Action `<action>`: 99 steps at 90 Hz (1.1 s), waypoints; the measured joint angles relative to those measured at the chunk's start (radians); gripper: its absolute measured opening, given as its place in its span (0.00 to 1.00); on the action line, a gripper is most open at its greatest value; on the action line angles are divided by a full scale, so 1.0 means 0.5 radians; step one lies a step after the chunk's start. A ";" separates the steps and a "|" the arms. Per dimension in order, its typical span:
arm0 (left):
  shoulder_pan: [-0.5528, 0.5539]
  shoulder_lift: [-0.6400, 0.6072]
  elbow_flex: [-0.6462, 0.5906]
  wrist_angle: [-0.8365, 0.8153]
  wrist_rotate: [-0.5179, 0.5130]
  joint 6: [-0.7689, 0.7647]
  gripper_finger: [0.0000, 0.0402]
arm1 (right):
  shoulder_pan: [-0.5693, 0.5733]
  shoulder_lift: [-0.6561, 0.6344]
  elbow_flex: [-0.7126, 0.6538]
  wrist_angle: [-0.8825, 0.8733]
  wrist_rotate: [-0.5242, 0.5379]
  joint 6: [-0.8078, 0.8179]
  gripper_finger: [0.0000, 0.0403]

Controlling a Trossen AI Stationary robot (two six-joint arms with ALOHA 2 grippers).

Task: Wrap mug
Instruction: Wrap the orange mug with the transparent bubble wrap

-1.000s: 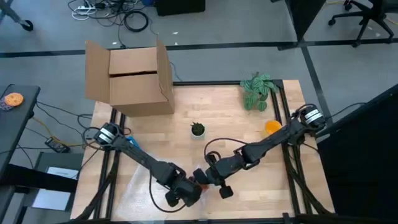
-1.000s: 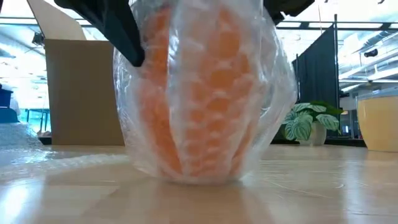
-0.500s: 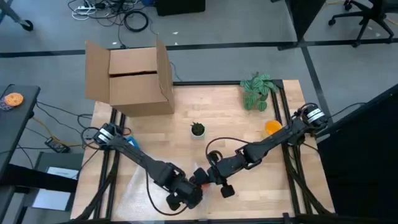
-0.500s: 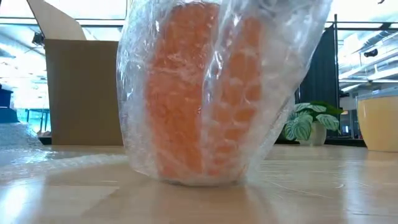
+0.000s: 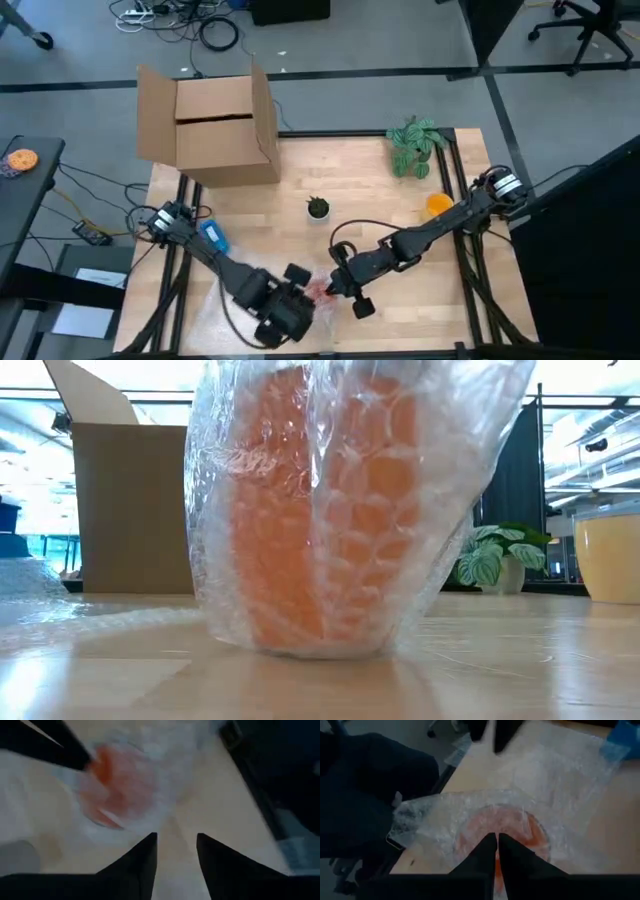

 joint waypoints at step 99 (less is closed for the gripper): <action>-0.085 -0.360 -1.764 2.149 -0.179 -0.393 0.00 | -0.038 1.000 1.242 -1.513 -0.005 0.068 0.00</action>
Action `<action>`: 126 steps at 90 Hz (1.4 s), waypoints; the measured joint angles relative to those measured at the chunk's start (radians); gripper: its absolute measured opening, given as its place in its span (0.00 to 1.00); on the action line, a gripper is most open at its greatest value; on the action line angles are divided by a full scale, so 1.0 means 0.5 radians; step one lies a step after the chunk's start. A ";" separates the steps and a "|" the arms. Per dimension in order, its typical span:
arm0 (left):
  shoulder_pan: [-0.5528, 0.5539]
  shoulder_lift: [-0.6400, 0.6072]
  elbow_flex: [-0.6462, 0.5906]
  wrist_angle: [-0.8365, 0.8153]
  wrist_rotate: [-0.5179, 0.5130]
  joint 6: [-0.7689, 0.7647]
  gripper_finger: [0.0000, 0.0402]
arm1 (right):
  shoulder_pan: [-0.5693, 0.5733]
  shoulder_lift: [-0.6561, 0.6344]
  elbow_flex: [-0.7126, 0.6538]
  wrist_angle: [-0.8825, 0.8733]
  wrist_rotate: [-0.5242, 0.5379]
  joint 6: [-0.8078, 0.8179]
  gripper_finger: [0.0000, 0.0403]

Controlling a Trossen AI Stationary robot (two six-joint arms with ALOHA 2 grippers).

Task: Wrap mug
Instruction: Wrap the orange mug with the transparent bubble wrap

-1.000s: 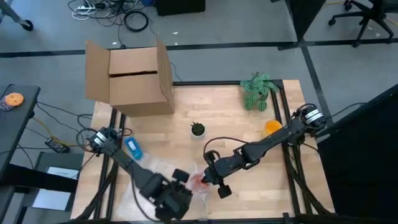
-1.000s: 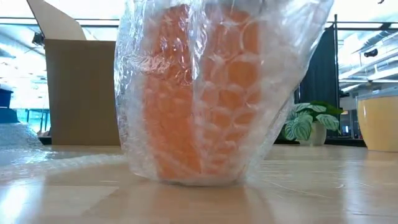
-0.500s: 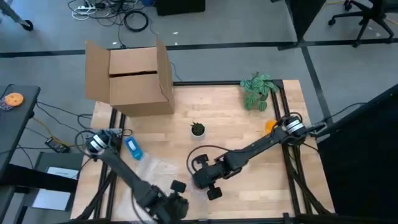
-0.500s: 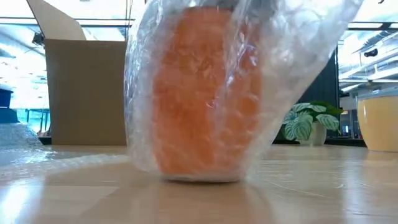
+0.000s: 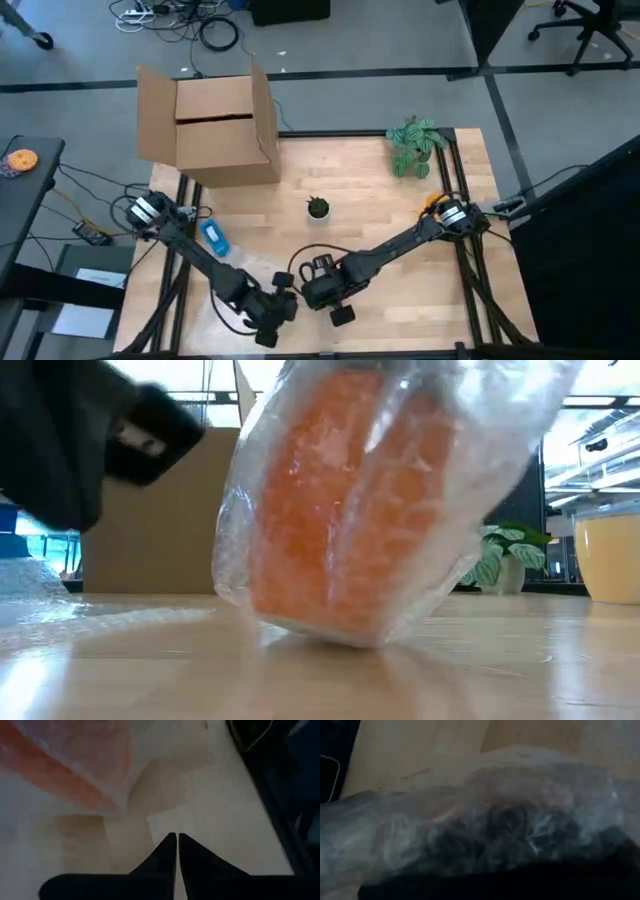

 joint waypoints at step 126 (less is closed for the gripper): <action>0.367 0.004 -0.430 0.977 -0.093 0.490 0.00 | 0.049 -0.015 1.050 -0.647 0.297 0.337 0.00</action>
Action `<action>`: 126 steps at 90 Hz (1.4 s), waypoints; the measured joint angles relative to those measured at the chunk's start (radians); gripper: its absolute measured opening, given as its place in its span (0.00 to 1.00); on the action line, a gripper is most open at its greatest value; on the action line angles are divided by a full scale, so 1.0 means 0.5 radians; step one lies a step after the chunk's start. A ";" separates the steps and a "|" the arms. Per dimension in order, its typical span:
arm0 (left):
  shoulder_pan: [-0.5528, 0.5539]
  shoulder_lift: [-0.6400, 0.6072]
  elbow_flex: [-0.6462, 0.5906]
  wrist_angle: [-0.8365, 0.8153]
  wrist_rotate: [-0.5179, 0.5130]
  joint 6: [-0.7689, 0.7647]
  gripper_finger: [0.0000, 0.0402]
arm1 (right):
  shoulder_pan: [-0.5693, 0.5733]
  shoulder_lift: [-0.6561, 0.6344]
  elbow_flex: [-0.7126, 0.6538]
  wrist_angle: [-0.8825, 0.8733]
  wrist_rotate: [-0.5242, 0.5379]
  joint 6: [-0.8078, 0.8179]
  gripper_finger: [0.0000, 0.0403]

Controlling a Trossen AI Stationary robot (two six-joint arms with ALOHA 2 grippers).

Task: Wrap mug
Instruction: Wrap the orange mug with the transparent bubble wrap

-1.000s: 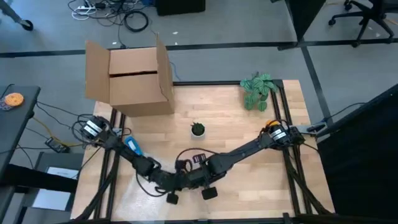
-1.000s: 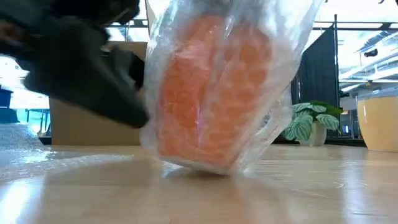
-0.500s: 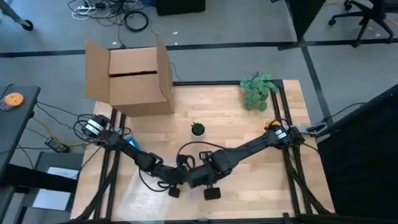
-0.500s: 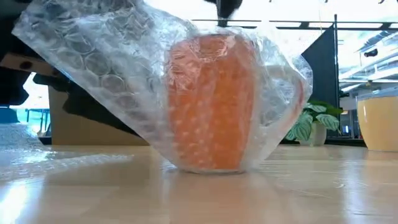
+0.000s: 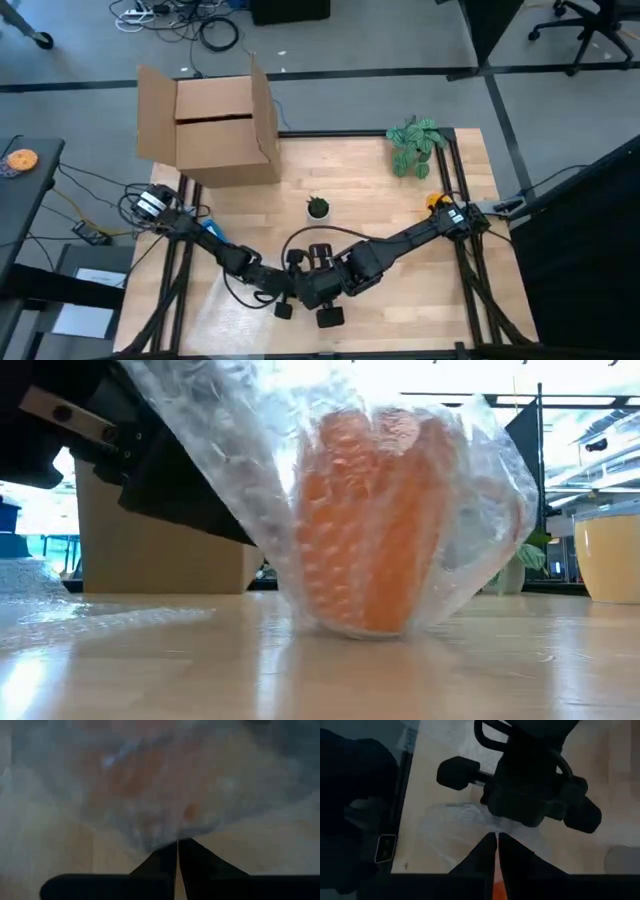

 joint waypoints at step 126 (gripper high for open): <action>0.111 -0.122 0.002 0.050 -0.062 -0.033 0.00 | -0.014 -0.161 -0.586 -0.003 -0.191 0.281 0.00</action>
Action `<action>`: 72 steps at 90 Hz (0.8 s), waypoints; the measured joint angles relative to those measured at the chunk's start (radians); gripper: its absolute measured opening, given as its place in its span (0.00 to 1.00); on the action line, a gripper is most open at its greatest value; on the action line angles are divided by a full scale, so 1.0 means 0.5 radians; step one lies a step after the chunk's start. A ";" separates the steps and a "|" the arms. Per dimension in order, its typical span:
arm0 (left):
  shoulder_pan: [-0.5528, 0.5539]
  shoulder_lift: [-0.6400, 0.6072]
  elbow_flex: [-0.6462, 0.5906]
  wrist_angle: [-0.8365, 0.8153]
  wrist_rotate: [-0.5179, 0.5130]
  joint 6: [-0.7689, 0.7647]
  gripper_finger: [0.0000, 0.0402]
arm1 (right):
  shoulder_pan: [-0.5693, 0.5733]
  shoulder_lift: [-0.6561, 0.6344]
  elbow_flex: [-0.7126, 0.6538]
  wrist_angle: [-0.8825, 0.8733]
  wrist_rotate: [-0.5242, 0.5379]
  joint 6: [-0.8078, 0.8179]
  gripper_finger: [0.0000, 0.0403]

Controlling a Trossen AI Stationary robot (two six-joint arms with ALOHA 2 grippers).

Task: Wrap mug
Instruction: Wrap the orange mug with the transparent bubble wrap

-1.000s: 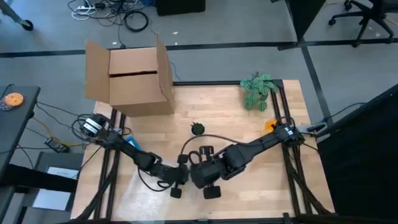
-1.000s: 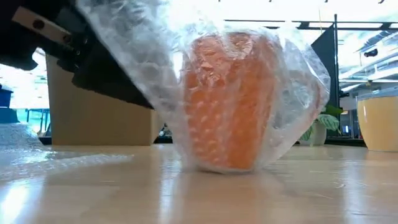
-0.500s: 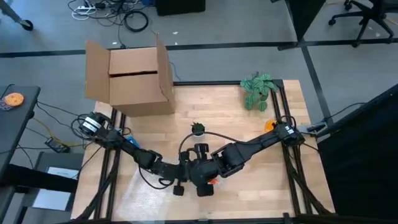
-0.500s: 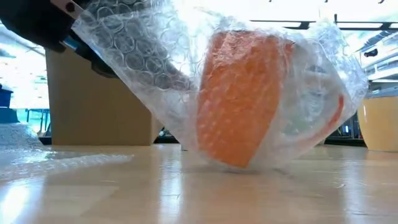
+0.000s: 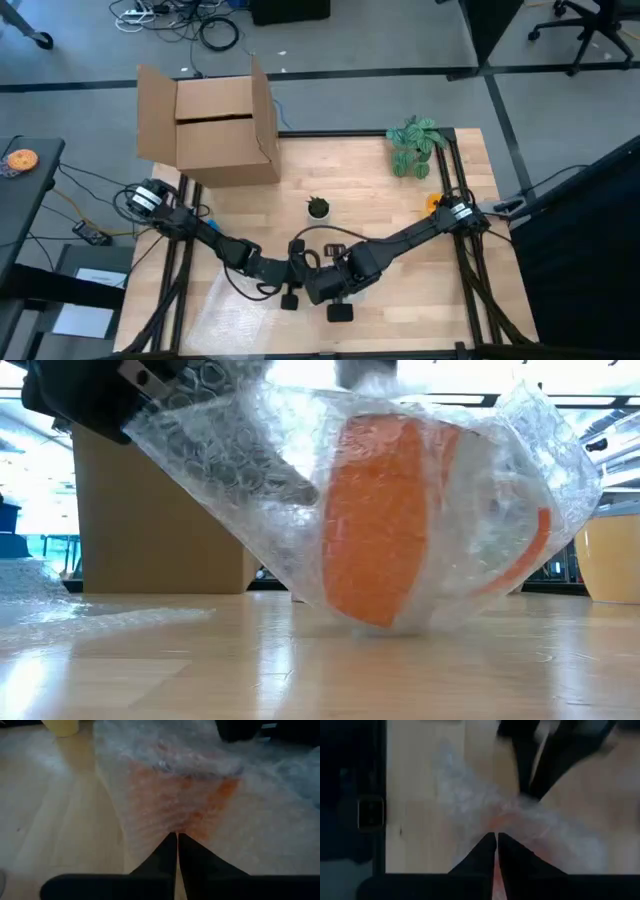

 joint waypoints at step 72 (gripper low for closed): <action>0.019 -0.016 0.000 0.296 -0.053 0.053 0.00 | -0.095 -0.006 -0.487 0.364 0.105 -0.091 0.00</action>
